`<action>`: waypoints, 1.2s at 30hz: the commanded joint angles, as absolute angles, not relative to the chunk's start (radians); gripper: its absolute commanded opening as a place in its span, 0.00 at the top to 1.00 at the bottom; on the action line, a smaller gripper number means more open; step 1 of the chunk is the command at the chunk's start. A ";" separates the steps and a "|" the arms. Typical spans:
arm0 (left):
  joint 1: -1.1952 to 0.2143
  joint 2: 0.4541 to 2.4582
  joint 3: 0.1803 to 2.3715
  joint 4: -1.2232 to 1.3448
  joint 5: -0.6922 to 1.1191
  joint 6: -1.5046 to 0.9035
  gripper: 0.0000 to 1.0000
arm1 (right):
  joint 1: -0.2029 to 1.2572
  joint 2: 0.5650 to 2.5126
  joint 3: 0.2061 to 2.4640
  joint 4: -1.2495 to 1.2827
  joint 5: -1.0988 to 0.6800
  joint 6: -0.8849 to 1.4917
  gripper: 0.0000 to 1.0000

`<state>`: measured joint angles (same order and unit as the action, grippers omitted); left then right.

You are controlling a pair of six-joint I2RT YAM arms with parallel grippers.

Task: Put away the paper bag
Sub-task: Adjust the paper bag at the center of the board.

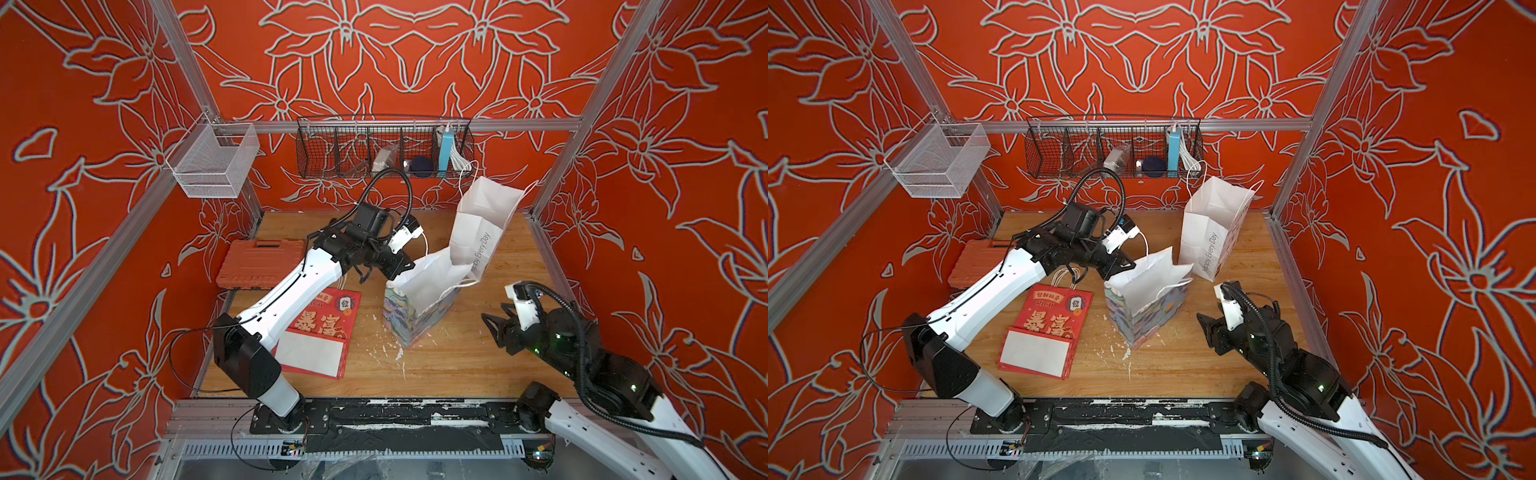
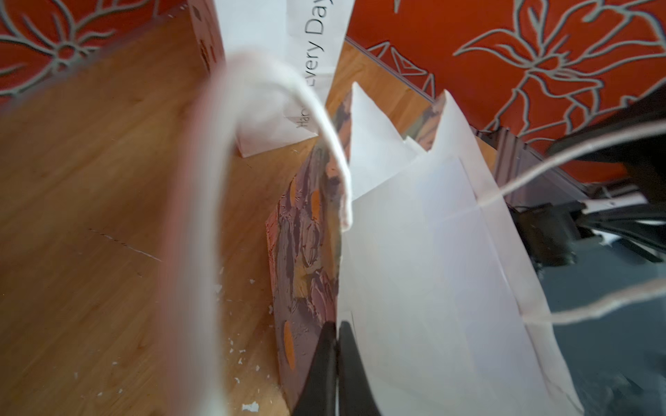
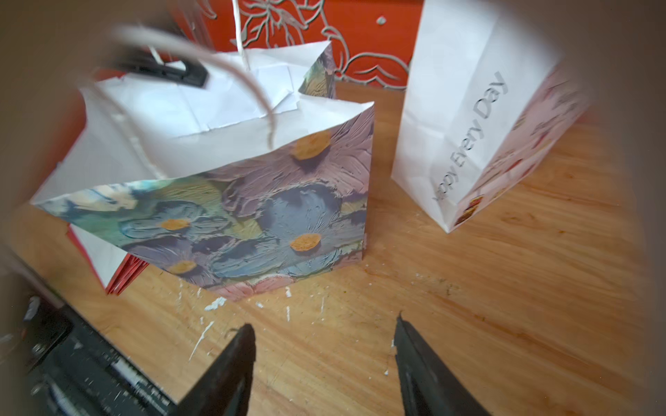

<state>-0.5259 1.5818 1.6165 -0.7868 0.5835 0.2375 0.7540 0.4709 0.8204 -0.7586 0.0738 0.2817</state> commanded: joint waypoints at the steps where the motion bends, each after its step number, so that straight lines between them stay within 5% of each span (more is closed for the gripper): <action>1: -0.505 1.556 1.647 -0.942 0.853 0.444 1.00 | 0.761 0.471 0.794 -0.675 -0.050 0.242 0.36; 14: -0.458 1.654 1.727 -1.144 1.003 0.722 1.00 | 0.761 0.544 0.623 -0.416 -0.048 0.081 0.21; 16: -0.453 1.670 1.742 -1.140 1.002 0.720 0.92 | 0.762 0.541 0.608 -0.359 -0.045 0.070 0.18; 18: -0.451 1.679 1.747 -1.117 1.005 0.704 0.68 | 0.762 0.546 0.604 -0.322 -0.075 0.045 0.17; 22: -0.451 1.688 1.744 -1.079 0.999 0.675 0.44 | 0.762 0.601 0.596 -0.304 -0.202 -0.019 0.17; 29: -0.449 1.538 1.639 -0.917 0.791 0.580 0.19 | 0.762 0.608 0.534 -0.236 -0.258 0.008 0.22; 36: -0.431 1.265 1.478 -0.743 0.619 0.471 0.07 | 0.761 0.600 0.528 -0.246 -0.277 0.017 0.26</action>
<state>-0.4419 1.3457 1.4960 -0.8349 0.7067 0.5179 0.7578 0.6064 0.5327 -0.2760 -0.2440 0.0280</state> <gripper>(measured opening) 0.925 0.745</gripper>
